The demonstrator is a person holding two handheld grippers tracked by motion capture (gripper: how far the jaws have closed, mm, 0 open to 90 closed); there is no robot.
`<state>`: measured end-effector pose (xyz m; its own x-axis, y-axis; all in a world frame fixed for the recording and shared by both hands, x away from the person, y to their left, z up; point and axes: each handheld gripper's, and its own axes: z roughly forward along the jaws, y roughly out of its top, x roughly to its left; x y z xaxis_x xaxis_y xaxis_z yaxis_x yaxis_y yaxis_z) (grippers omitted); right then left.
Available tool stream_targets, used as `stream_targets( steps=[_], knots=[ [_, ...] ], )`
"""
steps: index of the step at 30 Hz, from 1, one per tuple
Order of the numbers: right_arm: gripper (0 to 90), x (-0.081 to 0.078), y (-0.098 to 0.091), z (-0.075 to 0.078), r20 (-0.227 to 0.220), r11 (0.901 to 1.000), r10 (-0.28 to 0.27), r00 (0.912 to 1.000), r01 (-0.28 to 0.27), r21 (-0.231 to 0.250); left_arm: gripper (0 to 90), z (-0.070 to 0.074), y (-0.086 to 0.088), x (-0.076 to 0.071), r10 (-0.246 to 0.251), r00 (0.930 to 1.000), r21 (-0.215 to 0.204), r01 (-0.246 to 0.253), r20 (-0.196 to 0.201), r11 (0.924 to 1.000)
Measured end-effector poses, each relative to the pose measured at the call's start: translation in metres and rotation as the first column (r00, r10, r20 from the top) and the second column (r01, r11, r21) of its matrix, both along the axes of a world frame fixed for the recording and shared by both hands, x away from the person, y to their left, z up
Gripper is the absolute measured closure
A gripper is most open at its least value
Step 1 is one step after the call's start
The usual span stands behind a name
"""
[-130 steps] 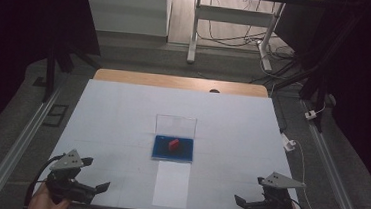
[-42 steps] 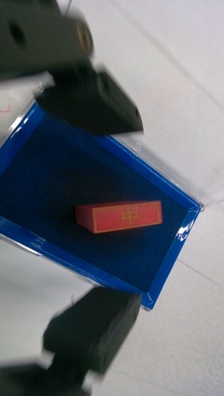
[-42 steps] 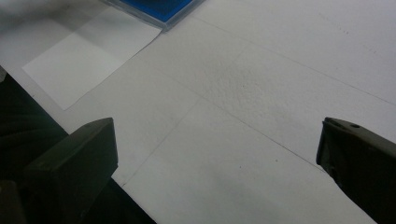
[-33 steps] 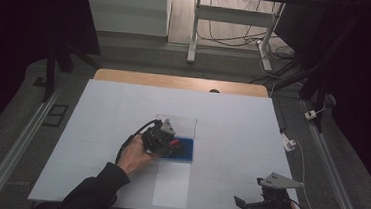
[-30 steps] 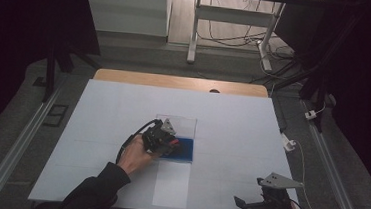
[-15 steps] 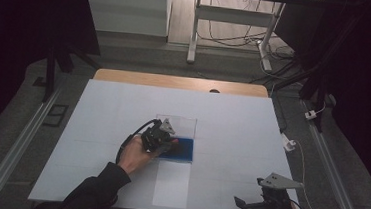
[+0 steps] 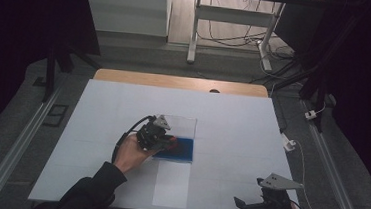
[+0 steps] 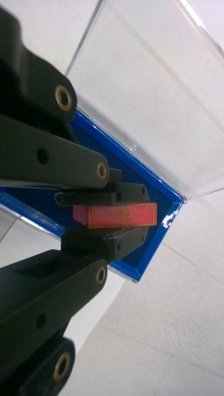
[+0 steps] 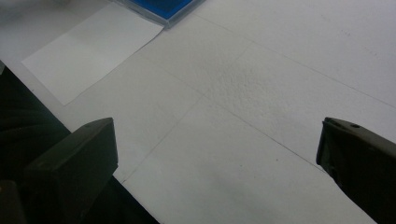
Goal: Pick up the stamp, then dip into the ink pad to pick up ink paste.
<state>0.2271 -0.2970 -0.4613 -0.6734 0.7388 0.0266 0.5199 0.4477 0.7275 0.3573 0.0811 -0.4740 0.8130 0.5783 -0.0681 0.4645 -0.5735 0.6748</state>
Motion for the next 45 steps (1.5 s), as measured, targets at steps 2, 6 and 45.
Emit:
stream_targets(
  steps=[2,6,45],
  knots=[
    [0.0,0.0,0.0,0.0,0.001,1.0,0.0,1.0,0.0,0.002,80.3,0.002,0.0,-0.001,0.0,1.0,-0.004,0.0,-0.003,1.0],
    [0.0,0.0,-0.001,0.0,0.001,1.0,-0.001,1.0,0.001,0.004,80.3,0.004,-0.001,-0.002,0.002,0.9999,-0.006,-0.002,-0.016,1.0],
    [0.0,0.0,0.0,0.0,-0.001,1.0,0.002,1.0,-0.002,-0.002,80.6,-0.023,-0.012,0.008,0.061,0.9975,0.044,-0.06,-0.035,0.9973]
  ],
)
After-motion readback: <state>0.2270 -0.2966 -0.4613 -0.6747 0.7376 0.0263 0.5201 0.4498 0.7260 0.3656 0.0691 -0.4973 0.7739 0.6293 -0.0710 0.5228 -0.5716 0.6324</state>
